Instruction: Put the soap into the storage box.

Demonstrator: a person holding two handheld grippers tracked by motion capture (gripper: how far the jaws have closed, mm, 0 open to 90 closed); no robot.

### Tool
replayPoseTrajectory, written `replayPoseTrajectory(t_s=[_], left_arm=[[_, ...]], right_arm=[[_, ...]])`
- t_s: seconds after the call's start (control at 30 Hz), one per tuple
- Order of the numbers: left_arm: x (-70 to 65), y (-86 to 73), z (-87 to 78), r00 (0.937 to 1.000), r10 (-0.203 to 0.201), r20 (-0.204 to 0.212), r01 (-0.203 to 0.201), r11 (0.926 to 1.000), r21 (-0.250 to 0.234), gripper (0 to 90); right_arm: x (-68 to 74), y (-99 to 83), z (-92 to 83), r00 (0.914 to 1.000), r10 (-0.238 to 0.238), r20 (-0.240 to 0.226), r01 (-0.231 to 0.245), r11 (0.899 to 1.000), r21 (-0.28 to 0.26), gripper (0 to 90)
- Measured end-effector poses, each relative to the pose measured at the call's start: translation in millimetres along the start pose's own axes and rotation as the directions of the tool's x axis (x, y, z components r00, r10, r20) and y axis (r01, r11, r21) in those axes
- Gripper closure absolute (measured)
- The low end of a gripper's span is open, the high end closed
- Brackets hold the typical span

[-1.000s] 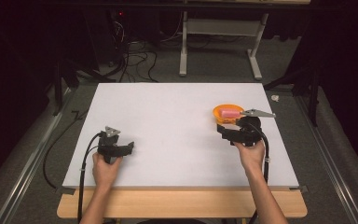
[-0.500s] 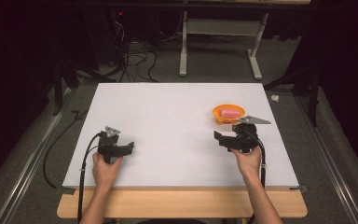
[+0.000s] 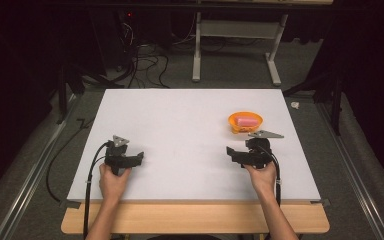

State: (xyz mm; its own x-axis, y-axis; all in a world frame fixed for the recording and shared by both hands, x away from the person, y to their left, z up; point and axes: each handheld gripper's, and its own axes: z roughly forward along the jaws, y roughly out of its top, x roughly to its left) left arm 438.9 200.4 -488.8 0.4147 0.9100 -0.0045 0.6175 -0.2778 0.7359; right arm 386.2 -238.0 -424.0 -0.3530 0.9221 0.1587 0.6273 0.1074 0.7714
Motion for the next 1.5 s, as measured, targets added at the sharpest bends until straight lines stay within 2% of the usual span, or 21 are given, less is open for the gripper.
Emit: replayPoseTrajectory(t_s=[0.93,1.3,1.5], left_arm=[[0.0,0.0,0.0,1.0,0.0,0.0,0.0,1.0,0.0,17.8],[0.0,0.0,0.0,1.0,0.0,0.0,0.0,1.0,0.0,17.8],[0.0,0.0,0.0,1.0,0.0,0.0,0.0,1.0,0.0,17.8]], right_arm=[[2.3,-26.2,29.2,0.9996,-0.01,0.026,0.008,0.997,0.079,19.5],[5.2,-32.3,41.9,0.9964,-0.051,0.068,0.044,0.994,0.099,19.5],[5.5,-34.7,44.8,0.9952,-0.055,0.081,0.047,0.994,0.102,19.5]])
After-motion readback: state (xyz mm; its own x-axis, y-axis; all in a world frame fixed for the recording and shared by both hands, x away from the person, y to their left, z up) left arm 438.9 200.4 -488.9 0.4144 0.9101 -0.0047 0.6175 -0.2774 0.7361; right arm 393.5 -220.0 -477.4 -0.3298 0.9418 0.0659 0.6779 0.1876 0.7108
